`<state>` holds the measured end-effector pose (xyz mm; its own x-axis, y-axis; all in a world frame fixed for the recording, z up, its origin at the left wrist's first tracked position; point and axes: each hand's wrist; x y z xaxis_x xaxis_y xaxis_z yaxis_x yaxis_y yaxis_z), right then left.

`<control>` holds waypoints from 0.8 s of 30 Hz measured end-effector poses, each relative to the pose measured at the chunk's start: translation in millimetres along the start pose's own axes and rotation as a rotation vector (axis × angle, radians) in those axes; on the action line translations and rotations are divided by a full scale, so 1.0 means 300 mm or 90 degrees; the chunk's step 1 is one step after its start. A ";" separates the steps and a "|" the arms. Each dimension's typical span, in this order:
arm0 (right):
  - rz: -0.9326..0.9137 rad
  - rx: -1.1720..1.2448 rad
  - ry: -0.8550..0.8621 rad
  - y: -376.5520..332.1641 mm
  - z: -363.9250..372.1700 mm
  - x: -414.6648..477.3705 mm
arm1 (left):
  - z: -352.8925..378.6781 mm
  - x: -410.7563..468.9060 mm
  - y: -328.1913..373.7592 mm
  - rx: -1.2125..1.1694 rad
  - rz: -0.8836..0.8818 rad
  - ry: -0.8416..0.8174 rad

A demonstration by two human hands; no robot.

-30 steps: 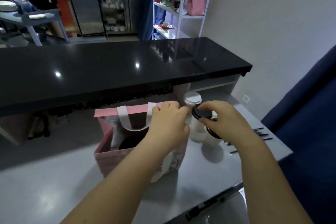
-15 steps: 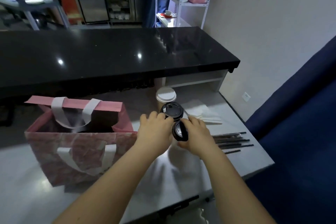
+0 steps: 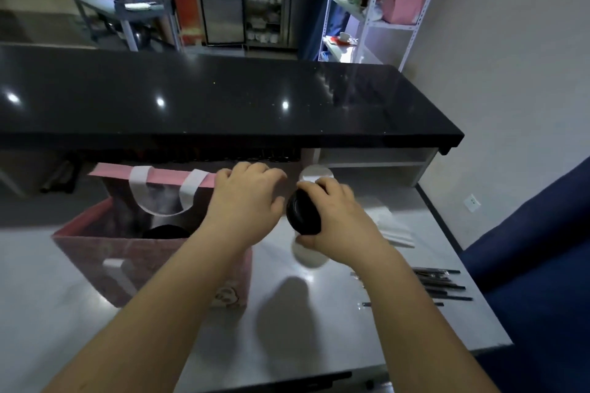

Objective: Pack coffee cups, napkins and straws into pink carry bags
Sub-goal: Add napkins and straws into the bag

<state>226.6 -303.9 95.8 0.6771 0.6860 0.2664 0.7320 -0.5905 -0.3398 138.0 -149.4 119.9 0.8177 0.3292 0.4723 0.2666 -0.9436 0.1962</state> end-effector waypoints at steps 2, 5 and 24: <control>-0.013 0.024 0.026 -0.057 -0.046 0.046 | -0.056 0.014 -0.069 0.007 -0.016 0.024; -0.028 0.077 0.087 -0.160 -0.108 0.108 | -0.149 0.007 -0.212 -0.053 -0.069 0.053; -0.027 -0.092 0.077 -0.572 0.179 0.091 | -0.137 -0.055 -0.677 -0.043 0.148 -0.305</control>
<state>115.5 -160.9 113.0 0.6429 0.6607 0.3876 0.7576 -0.6230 -0.1947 49.3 38.3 107.6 0.9967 0.0449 0.0677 0.0309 -0.9803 0.1953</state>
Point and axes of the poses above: each hand's wrist, its own x-axis towards the middle knuckle, its own z-axis out of the palm, y = z × x, and after that the axes turned 12 degrees about y, right-handed
